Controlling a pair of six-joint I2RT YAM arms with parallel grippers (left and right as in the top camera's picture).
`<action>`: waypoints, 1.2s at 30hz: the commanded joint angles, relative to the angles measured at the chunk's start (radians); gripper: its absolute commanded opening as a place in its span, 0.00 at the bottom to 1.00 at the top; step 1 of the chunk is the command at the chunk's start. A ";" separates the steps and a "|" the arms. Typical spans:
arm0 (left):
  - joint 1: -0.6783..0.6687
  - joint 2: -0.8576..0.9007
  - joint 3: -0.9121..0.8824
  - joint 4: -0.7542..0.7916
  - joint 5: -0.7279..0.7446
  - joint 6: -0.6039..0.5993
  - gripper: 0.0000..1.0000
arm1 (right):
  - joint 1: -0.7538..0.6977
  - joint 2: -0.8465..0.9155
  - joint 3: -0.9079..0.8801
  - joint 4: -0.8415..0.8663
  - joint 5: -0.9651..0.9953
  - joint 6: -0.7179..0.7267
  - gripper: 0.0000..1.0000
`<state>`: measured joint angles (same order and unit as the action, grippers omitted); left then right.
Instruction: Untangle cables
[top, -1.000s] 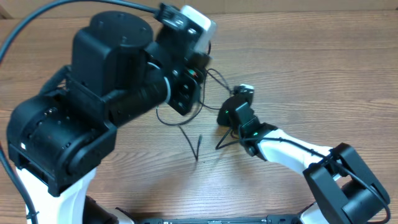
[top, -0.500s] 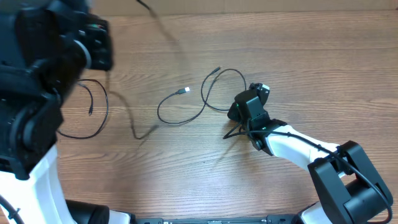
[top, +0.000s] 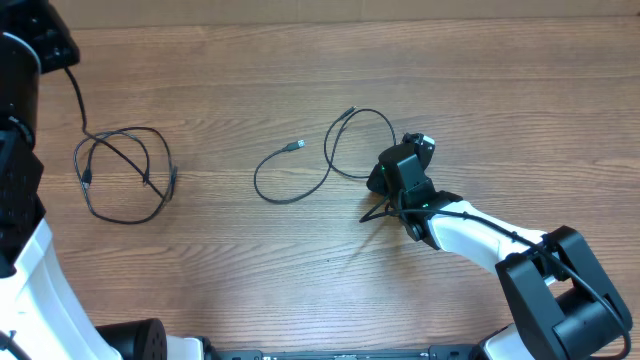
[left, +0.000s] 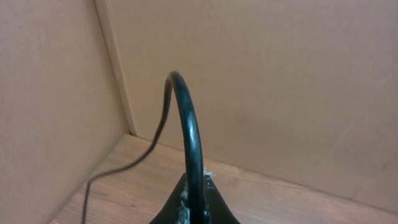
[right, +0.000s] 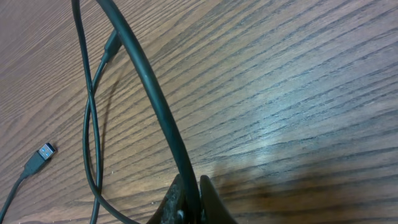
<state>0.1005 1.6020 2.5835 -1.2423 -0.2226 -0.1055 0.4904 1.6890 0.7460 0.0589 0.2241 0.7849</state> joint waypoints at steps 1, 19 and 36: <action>0.019 0.048 0.017 0.014 -0.018 -0.014 0.04 | -0.008 0.007 0.007 -0.001 0.002 0.004 0.04; 0.121 0.274 0.016 -0.129 -0.158 -0.133 0.04 | -0.008 0.007 0.007 0.000 0.002 0.003 0.04; 0.248 0.435 0.009 -0.362 -0.187 -0.370 0.38 | -0.008 0.007 0.007 0.001 0.002 0.003 0.04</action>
<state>0.3470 2.0163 2.5881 -1.6020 -0.4343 -0.4522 0.4904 1.6890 0.7460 0.0593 0.2245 0.7853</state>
